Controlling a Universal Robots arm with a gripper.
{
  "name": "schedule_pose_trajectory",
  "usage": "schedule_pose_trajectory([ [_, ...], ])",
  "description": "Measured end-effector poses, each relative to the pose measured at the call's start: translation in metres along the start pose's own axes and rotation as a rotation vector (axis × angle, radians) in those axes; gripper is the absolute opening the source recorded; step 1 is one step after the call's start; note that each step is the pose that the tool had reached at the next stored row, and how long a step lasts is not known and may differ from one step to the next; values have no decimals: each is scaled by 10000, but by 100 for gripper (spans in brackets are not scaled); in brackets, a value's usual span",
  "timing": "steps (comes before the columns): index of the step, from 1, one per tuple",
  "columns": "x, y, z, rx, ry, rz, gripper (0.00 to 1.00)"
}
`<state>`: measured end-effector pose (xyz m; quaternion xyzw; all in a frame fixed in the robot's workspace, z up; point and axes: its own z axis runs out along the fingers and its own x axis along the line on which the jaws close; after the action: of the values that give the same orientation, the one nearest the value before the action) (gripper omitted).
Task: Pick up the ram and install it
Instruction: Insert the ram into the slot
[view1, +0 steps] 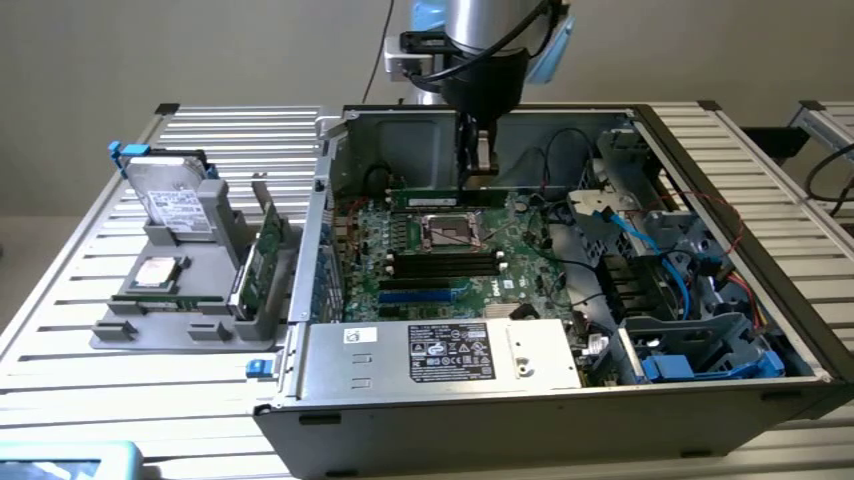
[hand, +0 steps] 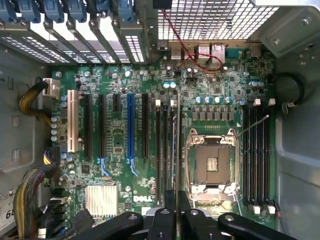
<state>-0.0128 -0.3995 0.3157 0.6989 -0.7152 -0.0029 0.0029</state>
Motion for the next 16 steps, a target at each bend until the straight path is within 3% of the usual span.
schedule_pose_trajectory([
  [6,3,-13,78,2,90,1,14],
  [16,2,-45,213,6,294,2,14],
])
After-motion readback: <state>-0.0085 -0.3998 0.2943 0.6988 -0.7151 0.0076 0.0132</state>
